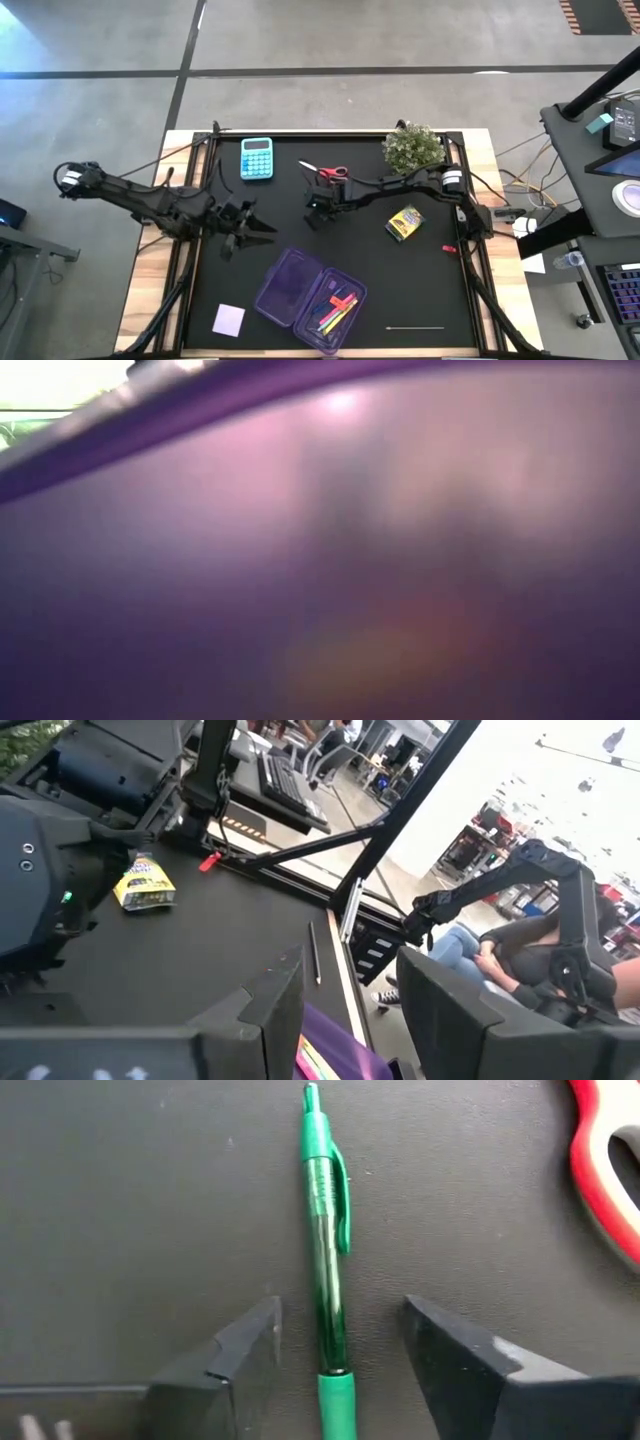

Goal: Pack school essentials
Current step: Put the green pen into the purple supply box

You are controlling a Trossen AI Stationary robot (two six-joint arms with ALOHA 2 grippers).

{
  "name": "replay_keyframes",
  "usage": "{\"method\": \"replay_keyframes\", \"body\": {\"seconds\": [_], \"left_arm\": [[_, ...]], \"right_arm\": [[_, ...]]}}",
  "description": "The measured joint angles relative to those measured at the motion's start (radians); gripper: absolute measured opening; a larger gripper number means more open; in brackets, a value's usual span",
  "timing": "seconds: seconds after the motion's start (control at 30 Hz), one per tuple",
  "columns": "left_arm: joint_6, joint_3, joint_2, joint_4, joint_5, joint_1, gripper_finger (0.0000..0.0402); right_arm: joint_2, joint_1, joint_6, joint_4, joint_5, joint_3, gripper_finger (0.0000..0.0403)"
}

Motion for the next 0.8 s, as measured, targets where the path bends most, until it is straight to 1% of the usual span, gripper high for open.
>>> {"method": "replay_keyframes", "body": {"seconds": [0.1, 0.4, 0.47, 0.63, 0.8], "left_arm": [[0.0, -0.003, -0.007, 0.0, 0.0, 0.0, 0.0141], [0.0, -0.004, -0.012, 0.001, 0.0, 0.0, 0.0141], [0.0, -0.003, -0.012, 0.001, 0.0, 0.0, 0.0141], [-0.002, -0.004, -0.014, 0.001, 0.0, 0.0, 0.0141], [-0.004, -0.004, -0.017, 0.001, 0.0, 0.0, 0.0141]], "right_arm": [[0.0, -0.001, 0.003, -0.007, 0.002, -0.001, 0.0157], [0.0, 0.0, -0.043, 0.0, -0.004, -0.007, 0.0026], [0.0, 0.0, -0.049, -0.001, -0.005, -0.008, 0.0019], [-0.012, -0.001, -0.073, -0.029, -0.044, 0.0, 0.0019], [-0.065, 0.003, -0.13, -0.045, -0.146, 0.0, 0.0019]]}}
